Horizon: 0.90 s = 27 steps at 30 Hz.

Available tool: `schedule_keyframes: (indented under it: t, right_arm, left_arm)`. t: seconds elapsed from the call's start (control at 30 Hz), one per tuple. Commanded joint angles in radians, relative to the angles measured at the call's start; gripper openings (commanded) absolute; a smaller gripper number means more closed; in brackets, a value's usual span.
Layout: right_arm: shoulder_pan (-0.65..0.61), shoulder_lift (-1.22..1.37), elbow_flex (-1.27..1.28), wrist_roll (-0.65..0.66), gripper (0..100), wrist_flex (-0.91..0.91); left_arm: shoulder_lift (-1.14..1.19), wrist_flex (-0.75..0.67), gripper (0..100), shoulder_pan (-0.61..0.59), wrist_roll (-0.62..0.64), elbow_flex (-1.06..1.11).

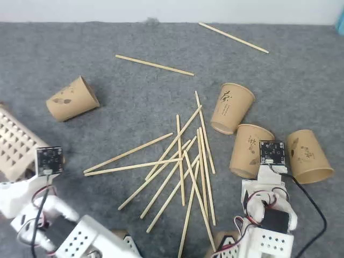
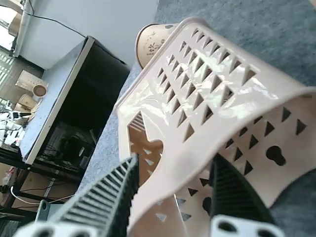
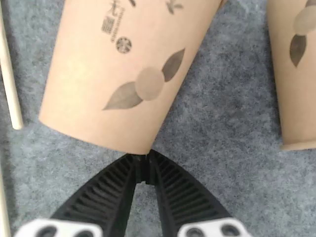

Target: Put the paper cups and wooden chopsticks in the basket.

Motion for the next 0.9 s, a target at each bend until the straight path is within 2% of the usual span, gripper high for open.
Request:
schedule_keyframes:
  t: [0.0,0.2,0.33,0.57,0.87]
  right_arm:
    - [0.015,-0.013,0.018,0.012,0.8,-0.013]
    - [0.041,-0.013,0.018,0.012,0.8,-0.013]
    - [0.059,-0.013,0.018,0.012,0.8,-0.013]
    - [0.061,-0.013,0.018,0.012,0.8,-0.013]
    - [0.061,-0.013,0.018,0.012,0.8,-0.013]
  left_arm:
    - [-0.029,0.032,20,0.037,0.021,-0.004]
    - [-0.029,0.063,21,0.055,0.018,-0.004]
    - [-0.029,0.060,26,0.055,0.020,-0.004]
    - [-0.029,-0.048,26,0.078,0.025,-0.005]
    - [-0.028,-0.094,26,0.126,0.021,-0.005]
